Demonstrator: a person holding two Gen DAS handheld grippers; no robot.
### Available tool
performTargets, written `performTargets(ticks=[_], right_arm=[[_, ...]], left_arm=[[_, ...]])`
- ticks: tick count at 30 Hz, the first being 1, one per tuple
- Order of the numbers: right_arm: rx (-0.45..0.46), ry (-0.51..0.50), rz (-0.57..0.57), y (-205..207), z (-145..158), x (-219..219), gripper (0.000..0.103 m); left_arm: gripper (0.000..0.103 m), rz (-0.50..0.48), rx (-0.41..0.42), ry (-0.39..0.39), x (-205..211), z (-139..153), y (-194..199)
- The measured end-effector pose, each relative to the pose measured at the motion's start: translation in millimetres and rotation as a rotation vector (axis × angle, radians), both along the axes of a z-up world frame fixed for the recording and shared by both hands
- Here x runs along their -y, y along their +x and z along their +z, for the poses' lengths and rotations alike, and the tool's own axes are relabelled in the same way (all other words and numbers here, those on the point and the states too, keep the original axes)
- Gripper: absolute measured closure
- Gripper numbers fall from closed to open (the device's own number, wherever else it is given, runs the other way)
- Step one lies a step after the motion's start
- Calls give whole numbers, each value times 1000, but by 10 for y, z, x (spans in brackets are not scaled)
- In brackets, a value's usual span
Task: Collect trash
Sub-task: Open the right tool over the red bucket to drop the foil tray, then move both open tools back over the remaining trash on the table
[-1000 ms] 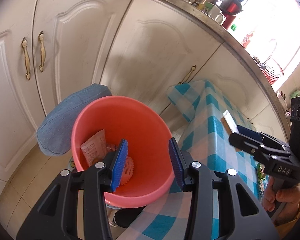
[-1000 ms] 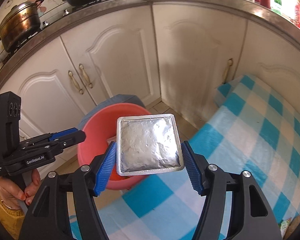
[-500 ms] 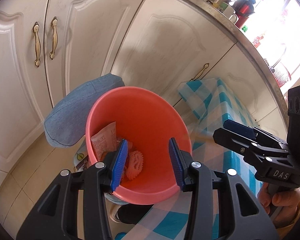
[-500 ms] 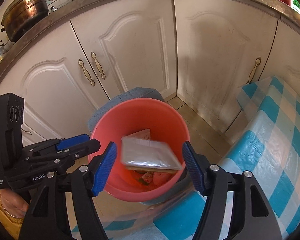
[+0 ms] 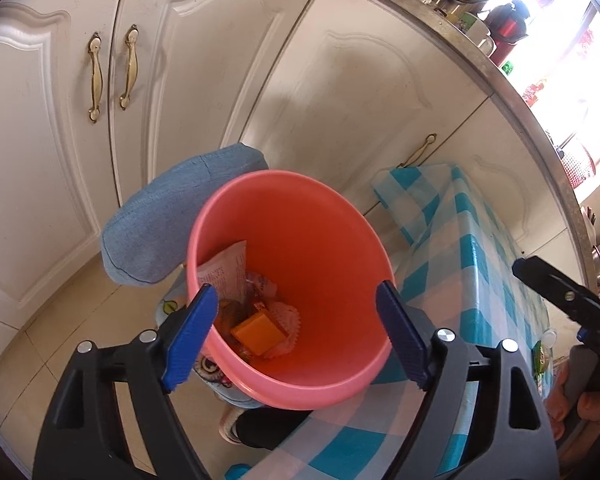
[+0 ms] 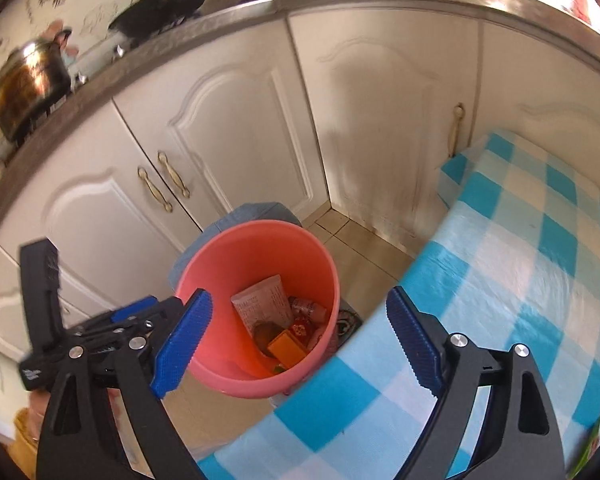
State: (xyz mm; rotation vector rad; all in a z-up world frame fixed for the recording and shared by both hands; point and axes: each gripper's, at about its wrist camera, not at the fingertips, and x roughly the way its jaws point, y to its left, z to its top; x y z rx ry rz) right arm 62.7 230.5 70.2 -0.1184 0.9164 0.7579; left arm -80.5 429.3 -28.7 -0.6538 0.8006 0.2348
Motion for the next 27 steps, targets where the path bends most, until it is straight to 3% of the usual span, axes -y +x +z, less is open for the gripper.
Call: performTargets(ticks=[11, 27], right_arm=[[-22, 127, -117, -268, 119, 598, 13], [34, 200, -314, -671, 117, 1544, 12]], left_arm=[[15, -87, 25, 21, 352, 209, 74], [13, -237, 39, 51, 1013, 481, 101]])
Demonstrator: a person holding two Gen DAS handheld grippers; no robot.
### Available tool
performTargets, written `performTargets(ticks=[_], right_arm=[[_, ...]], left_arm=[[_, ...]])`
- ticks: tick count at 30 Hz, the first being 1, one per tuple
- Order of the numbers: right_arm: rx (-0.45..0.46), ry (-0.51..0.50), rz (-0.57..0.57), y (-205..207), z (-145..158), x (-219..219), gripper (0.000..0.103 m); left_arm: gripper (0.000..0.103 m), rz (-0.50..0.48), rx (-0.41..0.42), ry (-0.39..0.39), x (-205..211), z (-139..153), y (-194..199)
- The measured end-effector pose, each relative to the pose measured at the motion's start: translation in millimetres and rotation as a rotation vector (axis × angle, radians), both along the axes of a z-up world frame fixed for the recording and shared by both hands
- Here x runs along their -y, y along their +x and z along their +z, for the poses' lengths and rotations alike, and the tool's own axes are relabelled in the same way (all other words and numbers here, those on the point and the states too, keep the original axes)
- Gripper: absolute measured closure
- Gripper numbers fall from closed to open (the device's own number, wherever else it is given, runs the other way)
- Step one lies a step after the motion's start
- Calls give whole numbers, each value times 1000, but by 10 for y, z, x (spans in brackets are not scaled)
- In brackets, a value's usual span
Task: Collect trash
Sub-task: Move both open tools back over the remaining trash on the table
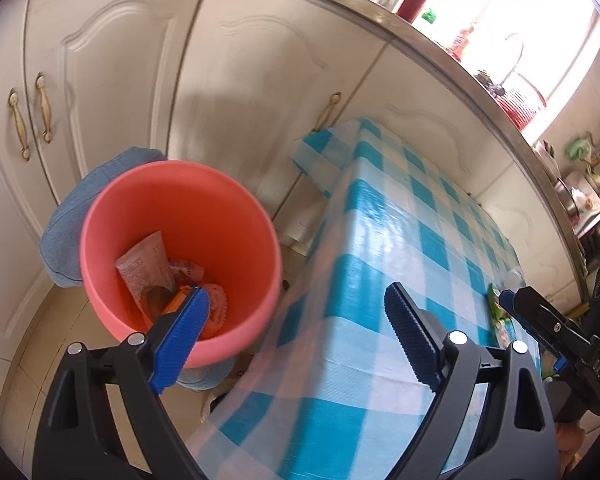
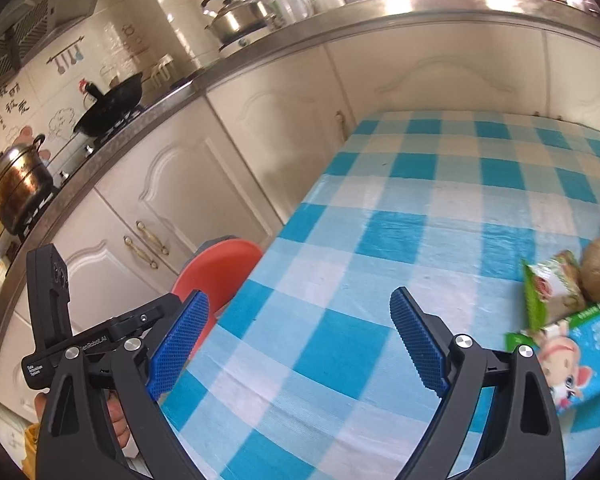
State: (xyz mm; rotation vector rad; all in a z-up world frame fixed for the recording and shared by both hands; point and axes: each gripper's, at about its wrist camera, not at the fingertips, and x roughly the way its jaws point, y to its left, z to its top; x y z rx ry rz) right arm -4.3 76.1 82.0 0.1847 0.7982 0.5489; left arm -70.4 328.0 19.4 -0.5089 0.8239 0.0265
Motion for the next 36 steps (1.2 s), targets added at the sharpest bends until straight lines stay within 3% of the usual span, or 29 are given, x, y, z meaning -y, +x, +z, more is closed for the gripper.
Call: performTargets(ticks=[6, 15, 28, 36], right_arm=[[52, 0, -105, -198, 17, 443, 12], [51, 9, -224, -445, -25, 1118, 12], [-20, 88, -425, -692, -65, 2257, 12], [-76, 107, -444, -538, -136, 2737, 12]], left_arm=[[13, -67, -3, 18, 312, 80, -27], [13, -206, -21, 74, 882, 151, -159], [13, -457, 7, 160, 1780, 405, -182], [13, -606, 14, 205, 2417, 498, -56]])
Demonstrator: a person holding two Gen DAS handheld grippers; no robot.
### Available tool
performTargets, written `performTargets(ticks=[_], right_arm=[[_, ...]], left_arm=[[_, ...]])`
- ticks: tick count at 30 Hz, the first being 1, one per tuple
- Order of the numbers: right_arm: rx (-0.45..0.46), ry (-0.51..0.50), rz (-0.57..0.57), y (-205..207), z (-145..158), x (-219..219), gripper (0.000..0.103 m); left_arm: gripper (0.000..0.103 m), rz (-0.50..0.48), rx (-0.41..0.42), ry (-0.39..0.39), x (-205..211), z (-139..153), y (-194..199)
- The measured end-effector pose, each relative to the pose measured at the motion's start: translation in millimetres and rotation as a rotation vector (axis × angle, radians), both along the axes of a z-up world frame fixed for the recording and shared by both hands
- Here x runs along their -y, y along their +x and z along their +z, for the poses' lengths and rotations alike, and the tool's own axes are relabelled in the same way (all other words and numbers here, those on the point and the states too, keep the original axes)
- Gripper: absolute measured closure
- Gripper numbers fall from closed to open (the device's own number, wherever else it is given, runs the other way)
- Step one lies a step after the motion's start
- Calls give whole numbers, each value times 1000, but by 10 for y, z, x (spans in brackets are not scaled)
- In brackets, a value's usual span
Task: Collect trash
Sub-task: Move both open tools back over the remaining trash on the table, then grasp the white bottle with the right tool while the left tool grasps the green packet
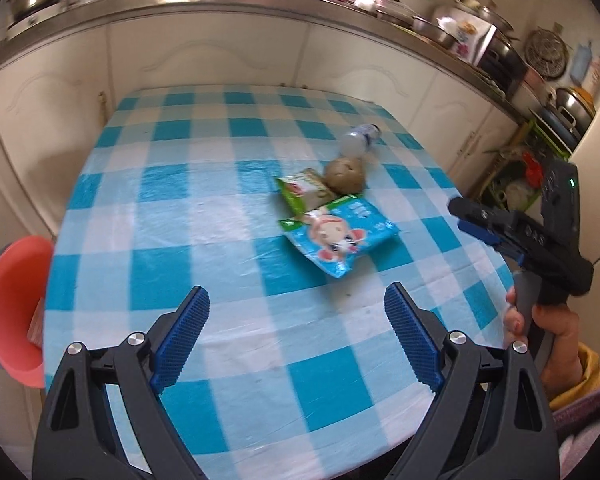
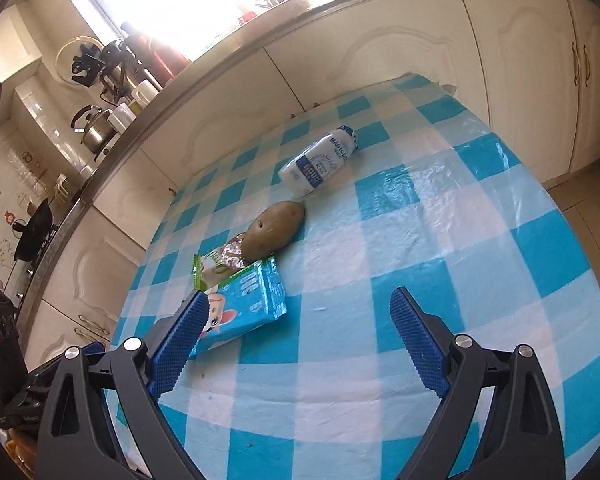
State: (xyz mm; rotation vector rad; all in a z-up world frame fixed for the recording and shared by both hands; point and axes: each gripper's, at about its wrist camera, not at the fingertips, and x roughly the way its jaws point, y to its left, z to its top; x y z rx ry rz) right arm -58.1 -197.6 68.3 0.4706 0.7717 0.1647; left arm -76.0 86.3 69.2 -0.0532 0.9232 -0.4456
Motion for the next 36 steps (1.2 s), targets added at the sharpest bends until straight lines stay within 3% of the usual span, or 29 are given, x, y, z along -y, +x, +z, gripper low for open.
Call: performTargets(ticks=[8, 19, 21, 36], right_arm=[[-34, -2, 125, 509, -26, 36, 12], [-60, 120, 70, 1236, -91, 351, 13], [-67, 135, 61, 1348, -109, 365, 23], [-93, 0, 58, 1784, -255, 180, 24]], left_arm=[[13, -59, -29, 27, 328, -126, 201], [13, 20, -43, 42, 526, -247, 833], [13, 41, -52, 39, 542, -278, 939], [13, 40, -64, 109, 765, -529, 1364]])
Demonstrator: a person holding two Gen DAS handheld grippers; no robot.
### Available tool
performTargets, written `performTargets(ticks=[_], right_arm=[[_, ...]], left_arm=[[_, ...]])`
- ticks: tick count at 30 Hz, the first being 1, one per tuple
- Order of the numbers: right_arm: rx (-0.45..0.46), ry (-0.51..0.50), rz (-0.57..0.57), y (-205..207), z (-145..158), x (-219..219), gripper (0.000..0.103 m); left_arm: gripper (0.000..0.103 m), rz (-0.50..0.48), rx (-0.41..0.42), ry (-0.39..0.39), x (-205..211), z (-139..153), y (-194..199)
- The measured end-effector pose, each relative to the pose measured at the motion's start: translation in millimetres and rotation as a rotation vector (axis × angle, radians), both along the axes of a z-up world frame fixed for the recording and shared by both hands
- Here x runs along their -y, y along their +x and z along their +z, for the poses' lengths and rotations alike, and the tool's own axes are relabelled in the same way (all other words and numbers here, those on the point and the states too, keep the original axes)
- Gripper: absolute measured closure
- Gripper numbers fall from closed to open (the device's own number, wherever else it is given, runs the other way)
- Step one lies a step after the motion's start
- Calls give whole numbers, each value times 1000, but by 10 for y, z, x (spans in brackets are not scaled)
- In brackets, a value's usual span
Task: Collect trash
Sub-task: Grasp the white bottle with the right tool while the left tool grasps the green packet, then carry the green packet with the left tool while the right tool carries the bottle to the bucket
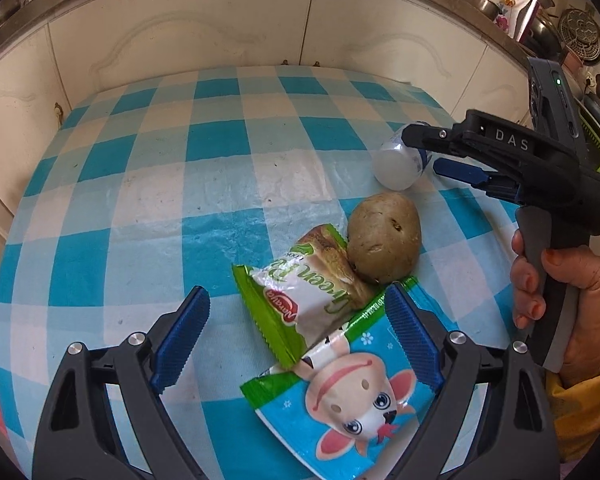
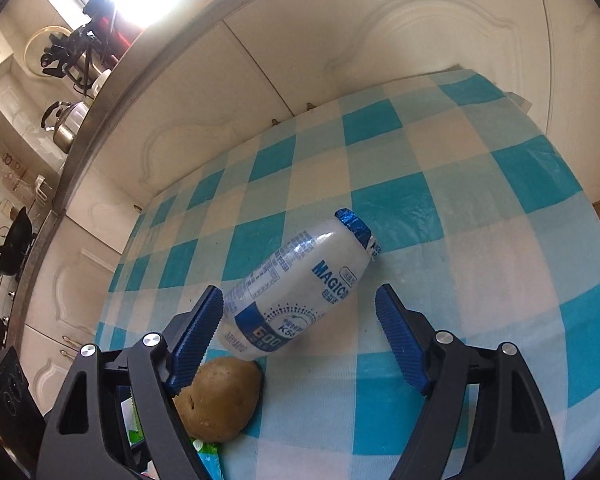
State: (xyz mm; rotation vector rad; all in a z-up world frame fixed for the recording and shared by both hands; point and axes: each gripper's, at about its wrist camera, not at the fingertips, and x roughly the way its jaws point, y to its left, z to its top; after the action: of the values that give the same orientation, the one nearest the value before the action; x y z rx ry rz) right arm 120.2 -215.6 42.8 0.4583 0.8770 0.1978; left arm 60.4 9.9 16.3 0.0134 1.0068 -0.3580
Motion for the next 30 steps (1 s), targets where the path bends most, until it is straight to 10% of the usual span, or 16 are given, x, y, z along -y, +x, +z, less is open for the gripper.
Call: performTargets(ticks=[9, 16, 22, 30], right_arm=[[19, -42, 14, 92, 17, -90, 24], [19, -56, 19, 147, -11, -148, 25], [25, -108, 12, 161, -27, -193, 56], [37, -145, 19, 152, -20, -269, 58]], left_arm=[[17, 2, 11, 8, 64, -53, 59], [53, 5, 65, 46, 89, -42, 36], [68, 12, 70, 10, 30, -43, 49], [74, 42, 57, -70, -139, -59, 60]])
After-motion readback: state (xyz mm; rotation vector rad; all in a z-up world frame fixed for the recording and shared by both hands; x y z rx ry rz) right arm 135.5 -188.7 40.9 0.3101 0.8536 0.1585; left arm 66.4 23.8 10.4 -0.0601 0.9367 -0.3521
